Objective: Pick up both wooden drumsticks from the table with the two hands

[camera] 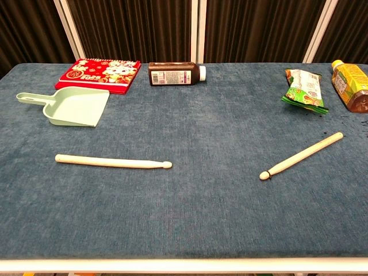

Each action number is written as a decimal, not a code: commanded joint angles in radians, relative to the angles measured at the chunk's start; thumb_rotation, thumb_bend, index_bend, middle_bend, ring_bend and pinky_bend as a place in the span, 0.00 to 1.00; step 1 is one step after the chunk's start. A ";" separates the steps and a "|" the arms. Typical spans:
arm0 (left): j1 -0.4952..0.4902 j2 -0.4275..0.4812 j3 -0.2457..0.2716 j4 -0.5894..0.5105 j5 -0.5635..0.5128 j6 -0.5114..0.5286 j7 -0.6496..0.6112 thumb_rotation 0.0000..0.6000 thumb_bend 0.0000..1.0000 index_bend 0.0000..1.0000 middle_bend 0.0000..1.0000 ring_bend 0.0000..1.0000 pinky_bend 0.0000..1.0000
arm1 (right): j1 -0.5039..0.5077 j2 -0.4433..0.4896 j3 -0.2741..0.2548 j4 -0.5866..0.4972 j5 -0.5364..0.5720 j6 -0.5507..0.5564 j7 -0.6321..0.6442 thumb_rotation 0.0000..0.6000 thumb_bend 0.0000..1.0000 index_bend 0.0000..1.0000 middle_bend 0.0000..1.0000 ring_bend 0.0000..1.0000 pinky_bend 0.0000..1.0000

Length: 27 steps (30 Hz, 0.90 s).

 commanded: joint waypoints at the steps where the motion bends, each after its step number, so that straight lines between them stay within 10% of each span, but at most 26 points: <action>1: 0.002 -0.009 -0.004 0.007 -0.003 0.007 0.003 1.00 0.00 0.21 0.17 0.06 0.09 | 0.001 0.001 0.000 -0.001 -0.003 0.003 0.001 1.00 0.10 0.00 0.08 0.00 0.04; 13: 0.019 -0.018 -0.010 -0.006 -0.005 0.047 0.025 1.00 0.00 0.21 0.17 0.06 0.09 | 0.037 0.003 -0.004 0.036 -0.052 -0.020 0.062 1.00 0.18 0.04 0.15 0.00 0.10; 27: 0.020 -0.018 -0.010 -0.028 -0.010 0.043 0.052 1.00 0.00 0.21 0.17 0.06 0.09 | 0.335 -0.204 -0.006 0.369 -0.043 -0.457 0.026 1.00 0.15 0.31 0.34 0.10 0.23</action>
